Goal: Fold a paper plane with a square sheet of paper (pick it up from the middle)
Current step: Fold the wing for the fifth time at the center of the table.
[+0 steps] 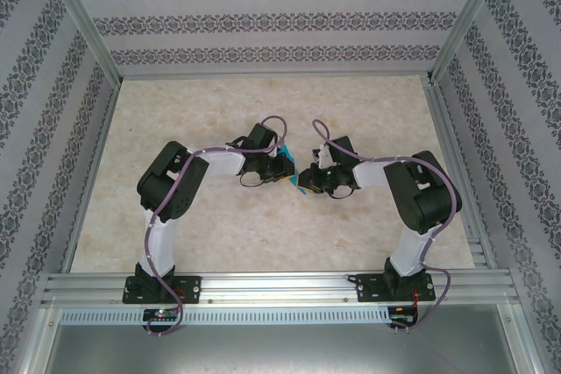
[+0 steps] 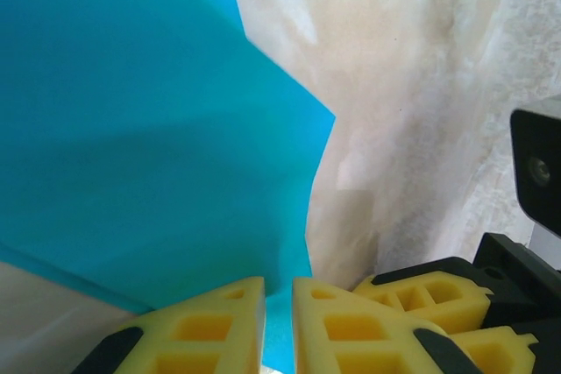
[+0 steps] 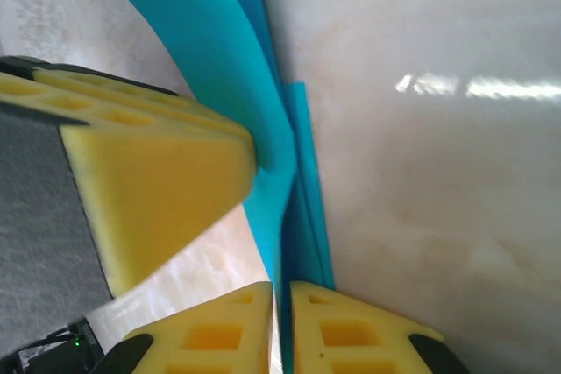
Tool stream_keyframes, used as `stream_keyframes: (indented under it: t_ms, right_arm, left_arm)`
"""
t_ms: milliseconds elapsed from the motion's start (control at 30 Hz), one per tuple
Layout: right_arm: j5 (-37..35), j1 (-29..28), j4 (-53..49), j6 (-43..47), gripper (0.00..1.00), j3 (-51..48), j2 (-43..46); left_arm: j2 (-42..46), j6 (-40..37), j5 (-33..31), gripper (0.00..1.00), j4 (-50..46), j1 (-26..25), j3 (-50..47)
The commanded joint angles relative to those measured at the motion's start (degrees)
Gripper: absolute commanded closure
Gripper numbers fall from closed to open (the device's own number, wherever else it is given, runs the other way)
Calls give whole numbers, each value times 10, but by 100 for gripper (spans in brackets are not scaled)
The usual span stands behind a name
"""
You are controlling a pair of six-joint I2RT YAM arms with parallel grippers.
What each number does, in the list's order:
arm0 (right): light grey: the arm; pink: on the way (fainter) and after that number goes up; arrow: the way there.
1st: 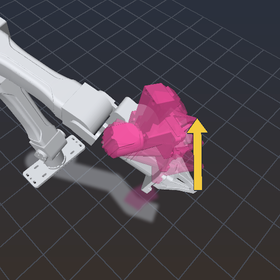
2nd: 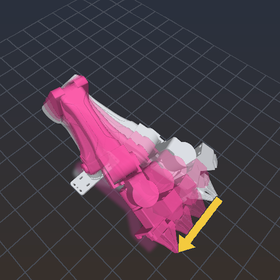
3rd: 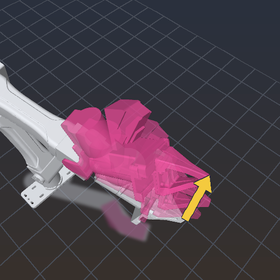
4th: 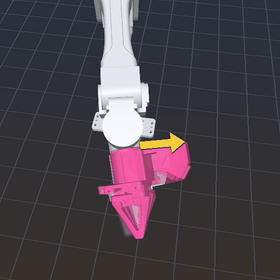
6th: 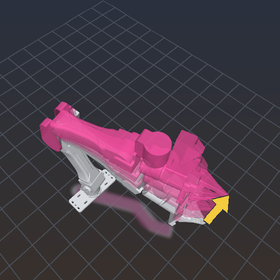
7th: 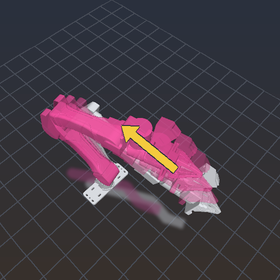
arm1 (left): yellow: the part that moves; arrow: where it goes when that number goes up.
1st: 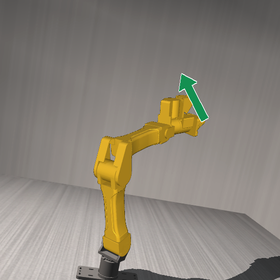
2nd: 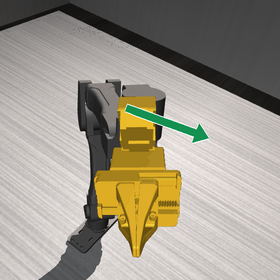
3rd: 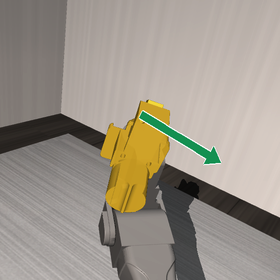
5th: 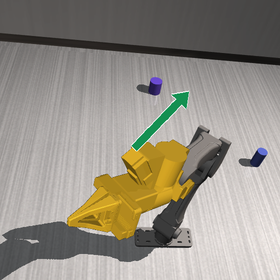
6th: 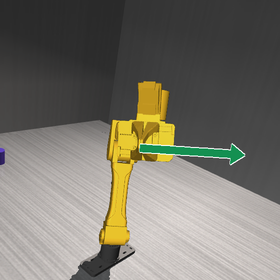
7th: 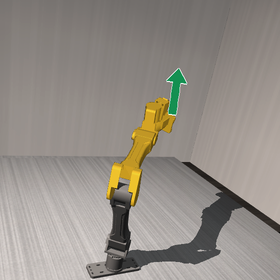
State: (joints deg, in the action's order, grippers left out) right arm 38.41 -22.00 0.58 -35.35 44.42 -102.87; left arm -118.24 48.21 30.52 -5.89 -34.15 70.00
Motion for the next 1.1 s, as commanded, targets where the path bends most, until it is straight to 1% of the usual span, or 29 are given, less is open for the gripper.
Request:
stream_keyframes:
  t_ms: [0, 233, 300, 367, 433, 500, 600, 667, 733, 833, 967, 1067]
  right_arm:
    - [-24, 1, -55, 22, 86, -20, 14]
    - [-37, 2, -64, 26, 93, -18, -6]
    - [-44, 3, -68, 26, 93, -14, -7]
    - [-48, 2, -71, 30, 91, -12, 8]
    - [-51, 0, -62, 32, 86, -17, 45]
    - [-71, -2, -72, 39, 83, -19, 84]
    - [-102, -13, -95, 58, 82, -14, 129]
    - [-107, -26, -106, 69, 83, -6, 138]
    - [-108, -43, -114, 75, 85, 8, 131]
    - [-106, -65, -122, 78, 89, 30, 96]
    - [-114, -74, -129, 74, 92, 52, 56]
    - [-129, -74, -152, 74, 92, 70, 39]
  left_arm:
    - [-26, -11, -41, 82, -51, -4, 5]
    - [-35, -12, -56, 82, -81, -4, 19]
    - [-37, -12, -61, 82, -91, -4, 23]
    - [-40, -12, -65, 83, -101, -4, 27]
    - [-42, -11, -67, 82, -108, -4, 31]
    - [-44, -11, -67, 82, -115, -4, 35]
    - [-49, -9, -67, 83, -120, -4, 42]
    - [-51, -8, -66, 83, -123, -4, 45]
    - [-53, -8, -66, 82, -126, -4, 47]
    - [-53, -9, -67, 83, -131, -4, 48]
    - [-53, -9, -69, 83, -135, -4, 48]
    - [-53, -6, -69, 83, -134, -4, 45]
